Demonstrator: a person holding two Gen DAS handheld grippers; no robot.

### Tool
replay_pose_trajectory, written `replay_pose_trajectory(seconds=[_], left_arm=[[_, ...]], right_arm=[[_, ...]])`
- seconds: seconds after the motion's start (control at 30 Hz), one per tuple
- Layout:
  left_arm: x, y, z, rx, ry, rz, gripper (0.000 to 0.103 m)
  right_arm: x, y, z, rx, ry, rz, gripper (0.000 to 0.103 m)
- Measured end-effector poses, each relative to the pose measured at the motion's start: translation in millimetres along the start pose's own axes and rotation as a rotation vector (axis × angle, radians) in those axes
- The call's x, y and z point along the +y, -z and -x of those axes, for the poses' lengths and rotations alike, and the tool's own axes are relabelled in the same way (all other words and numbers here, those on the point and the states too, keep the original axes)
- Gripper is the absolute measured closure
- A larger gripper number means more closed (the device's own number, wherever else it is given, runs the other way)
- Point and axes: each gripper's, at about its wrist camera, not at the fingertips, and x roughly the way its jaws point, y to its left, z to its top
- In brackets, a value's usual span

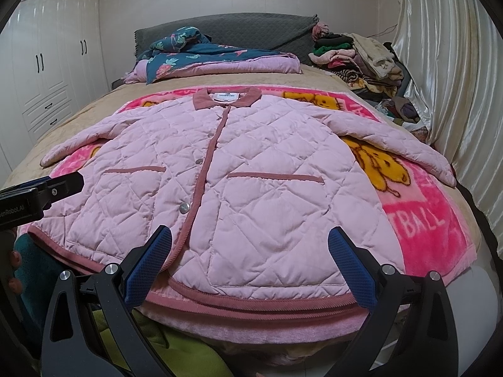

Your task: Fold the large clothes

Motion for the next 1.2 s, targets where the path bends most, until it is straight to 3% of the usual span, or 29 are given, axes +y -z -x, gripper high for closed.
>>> replay_pose_trajectory(seconds=[0.43,1.2], left_arm=[[-2.1,-2.4,-0.2,0.005,0.002,-0.007,0.009],[-10.6,-87.4,-74.3,0.048,0.024,-0.004,0.009]], right_arm=[[-2.5,-8.7,-16.7,0.015,-0.014,-0.012,0.004],[-40.2,-85.2,-85.7,0.021,0.01,-0.114,0.004]])
